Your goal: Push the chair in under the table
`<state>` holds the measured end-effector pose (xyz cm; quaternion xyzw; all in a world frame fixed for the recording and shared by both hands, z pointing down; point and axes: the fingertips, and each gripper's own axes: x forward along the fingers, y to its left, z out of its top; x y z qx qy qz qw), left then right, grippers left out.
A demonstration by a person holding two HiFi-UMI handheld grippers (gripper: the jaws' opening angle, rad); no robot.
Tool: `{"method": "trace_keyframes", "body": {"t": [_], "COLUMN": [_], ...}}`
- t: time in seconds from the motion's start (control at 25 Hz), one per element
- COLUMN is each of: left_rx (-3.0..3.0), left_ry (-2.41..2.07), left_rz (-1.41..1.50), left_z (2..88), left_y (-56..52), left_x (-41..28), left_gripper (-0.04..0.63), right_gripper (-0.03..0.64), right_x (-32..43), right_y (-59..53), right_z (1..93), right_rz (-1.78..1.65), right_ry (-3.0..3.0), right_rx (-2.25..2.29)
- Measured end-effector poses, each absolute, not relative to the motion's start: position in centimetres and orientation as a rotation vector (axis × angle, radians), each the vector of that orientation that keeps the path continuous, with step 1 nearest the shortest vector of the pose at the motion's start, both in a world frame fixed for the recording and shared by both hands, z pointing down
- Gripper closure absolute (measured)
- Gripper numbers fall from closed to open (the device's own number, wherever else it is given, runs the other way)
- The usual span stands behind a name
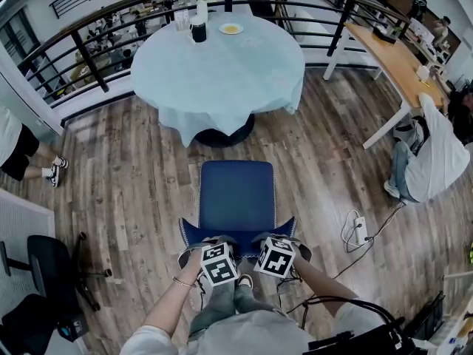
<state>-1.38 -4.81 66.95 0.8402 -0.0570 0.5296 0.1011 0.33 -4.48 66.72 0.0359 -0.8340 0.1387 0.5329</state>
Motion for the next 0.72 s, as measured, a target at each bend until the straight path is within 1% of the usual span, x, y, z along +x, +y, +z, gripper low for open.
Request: {"method": "trace_keyframes", "body": {"t": [0.72], "left_rx": [2.497], "left_ry": [-0.154], "left_rz": [1.551], "left_z": [66.9], "left_y": [-8.5], "left_x": [-0.4], "left_gripper": [0.430], "right_gripper": [0.428], "right_x": [1.2], "right_y": [-8.2], "right_z": [66.6], "right_rz": [0.328], "right_ry": [-1.996], "right_rx": [0.123]}}
